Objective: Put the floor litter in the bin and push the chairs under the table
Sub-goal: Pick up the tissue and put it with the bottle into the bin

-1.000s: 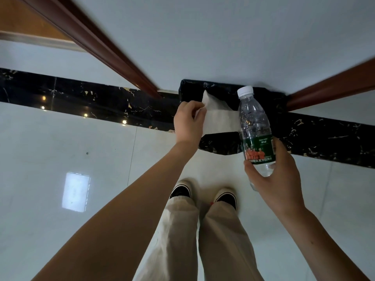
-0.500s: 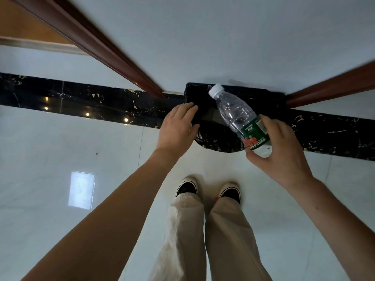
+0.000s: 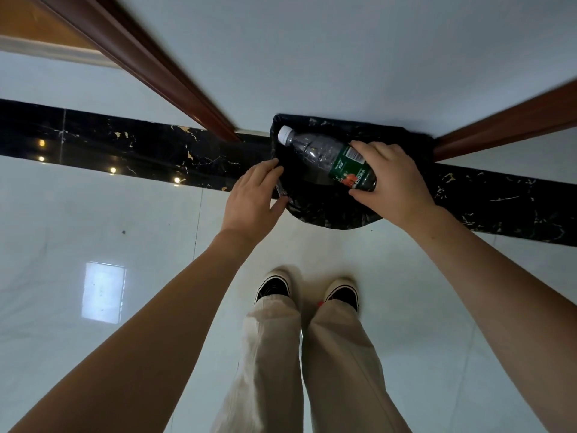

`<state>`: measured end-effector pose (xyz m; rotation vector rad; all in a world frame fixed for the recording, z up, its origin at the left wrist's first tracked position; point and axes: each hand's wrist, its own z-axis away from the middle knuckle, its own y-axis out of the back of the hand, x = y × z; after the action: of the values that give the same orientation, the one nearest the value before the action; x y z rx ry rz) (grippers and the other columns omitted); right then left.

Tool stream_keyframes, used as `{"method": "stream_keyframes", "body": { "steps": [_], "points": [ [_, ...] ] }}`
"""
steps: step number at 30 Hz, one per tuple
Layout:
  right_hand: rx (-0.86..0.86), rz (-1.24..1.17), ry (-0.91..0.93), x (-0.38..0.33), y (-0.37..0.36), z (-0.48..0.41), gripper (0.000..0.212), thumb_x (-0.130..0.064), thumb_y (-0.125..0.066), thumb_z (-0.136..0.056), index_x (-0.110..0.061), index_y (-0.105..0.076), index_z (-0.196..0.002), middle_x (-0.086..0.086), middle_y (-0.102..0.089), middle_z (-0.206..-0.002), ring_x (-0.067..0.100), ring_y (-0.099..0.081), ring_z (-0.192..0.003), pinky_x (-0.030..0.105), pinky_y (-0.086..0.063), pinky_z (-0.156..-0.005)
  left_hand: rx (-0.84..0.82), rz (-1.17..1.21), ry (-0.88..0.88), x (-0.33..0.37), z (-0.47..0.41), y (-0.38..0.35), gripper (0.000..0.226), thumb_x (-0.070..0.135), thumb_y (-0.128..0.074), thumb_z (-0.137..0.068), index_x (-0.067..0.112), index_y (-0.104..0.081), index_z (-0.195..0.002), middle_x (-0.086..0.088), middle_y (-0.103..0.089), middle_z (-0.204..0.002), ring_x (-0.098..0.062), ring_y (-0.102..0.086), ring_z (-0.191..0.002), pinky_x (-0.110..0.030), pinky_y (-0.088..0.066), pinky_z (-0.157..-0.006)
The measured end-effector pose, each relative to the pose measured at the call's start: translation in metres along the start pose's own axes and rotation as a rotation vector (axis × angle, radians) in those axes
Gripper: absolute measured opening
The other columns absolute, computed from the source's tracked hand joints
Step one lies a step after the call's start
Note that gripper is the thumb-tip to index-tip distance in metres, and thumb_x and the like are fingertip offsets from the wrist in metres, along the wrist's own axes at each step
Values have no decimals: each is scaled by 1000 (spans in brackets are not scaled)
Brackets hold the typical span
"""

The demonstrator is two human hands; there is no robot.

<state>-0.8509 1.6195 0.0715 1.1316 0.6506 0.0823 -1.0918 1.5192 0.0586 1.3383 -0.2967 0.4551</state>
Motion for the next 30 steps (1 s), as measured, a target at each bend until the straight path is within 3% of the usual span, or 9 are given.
{"method": "stream_keyframes", "body": {
  "steps": [7, 14, 24, 30],
  "points": [
    [-23, 9, -61, 4, -8, -6, 84, -29, -82, -75, -13, -40, -147, 8, -50, -143, 31, -44, -127, 43, -36, -106, -12, 11, 18, 0, 0, -1, 53, 25, -65, -88, 10, -49, -136, -4, -46, -142, -24, -42, -131, -41, -36, -109],
    [156, -124, -107, -23, 22, 28, 69, -35, -74, -84, -8, -47, -140, 12, -52, -141, 30, -46, -130, 45, -39, -109, -17, -51, -42, 26, 7, 43, 54, 36, -54, -93, 14, -43, -141, -4, -45, -145, -24, -35, -138, -40, -29, -113],
    [284, -146, -258, -154, 242, 158, 61, -39, -64, -91, -7, -47, -141, 11, -54, -138, 28, -47, -130, 46, -40, -108, -29, -54, -142, 169, 75, 285, 52, 37, -50, -96, 12, -44, -141, -7, -47, -144, -27, -37, -136, -40, -28, -113],
    [434, -151, -313, -250, 379, 257, 56, -43, -56, -94, -10, -48, -139, 7, -56, -137, 22, -46, -129, 40, -38, -110, 40, -32, -291, 260, 143, 429, 49, 38, -44, -98, 11, -45, -139, -8, -49, -142, -27, -40, -135, -43, -33, -111]
  ]
}}
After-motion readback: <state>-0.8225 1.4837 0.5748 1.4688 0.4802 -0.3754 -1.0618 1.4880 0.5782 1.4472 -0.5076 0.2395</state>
